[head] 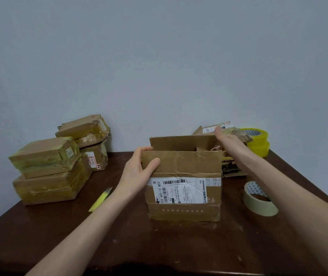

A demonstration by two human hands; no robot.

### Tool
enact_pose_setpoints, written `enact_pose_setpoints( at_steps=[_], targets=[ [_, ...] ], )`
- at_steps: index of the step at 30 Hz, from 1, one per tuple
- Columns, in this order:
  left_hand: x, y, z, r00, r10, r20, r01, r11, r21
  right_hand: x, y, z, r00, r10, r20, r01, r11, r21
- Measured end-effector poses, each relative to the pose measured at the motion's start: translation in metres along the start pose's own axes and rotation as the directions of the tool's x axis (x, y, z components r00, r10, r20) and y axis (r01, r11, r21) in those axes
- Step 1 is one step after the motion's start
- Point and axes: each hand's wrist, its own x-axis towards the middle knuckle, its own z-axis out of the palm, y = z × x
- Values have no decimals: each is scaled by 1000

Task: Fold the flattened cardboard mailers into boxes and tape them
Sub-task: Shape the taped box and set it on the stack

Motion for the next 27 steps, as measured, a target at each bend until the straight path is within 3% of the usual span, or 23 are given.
enact_pose_setpoints(
  at_steps=[4,6,9,11,13,17,19,22,24,27],
  targets=[
    [9,11,2,997,-78,12,76,989,123,-8,11,-7,983,-75,169,39,978,203],
    [16,16,4,993,-114,22,109,980,168,-15,15,-12,955,-125,269,68,975,213],
    [22,21,6,985,-153,86,134,972,195,-16,22,-18,925,-155,347,126,987,104],
    [24,19,10,979,-170,108,140,959,246,-20,19,-18,911,-154,382,200,976,-85],
    [25,14,16,987,-152,57,124,935,332,-24,17,-14,911,-182,371,286,925,-250],
    [24,13,16,997,29,-71,7,890,457,-28,25,-6,916,-278,289,368,870,-328],
    [30,13,15,990,111,88,-139,878,459,-31,30,-3,920,-265,288,360,861,-358],
    [32,13,22,916,-11,402,-239,791,564,-39,34,1,927,-207,313,326,857,-399],
    [34,12,24,889,-72,452,-240,767,594,-42,42,6,937,-202,286,309,861,-404],
    [29,13,22,910,-80,408,-195,785,588,-41,51,17,948,-235,216,287,924,-252]
  ],
)
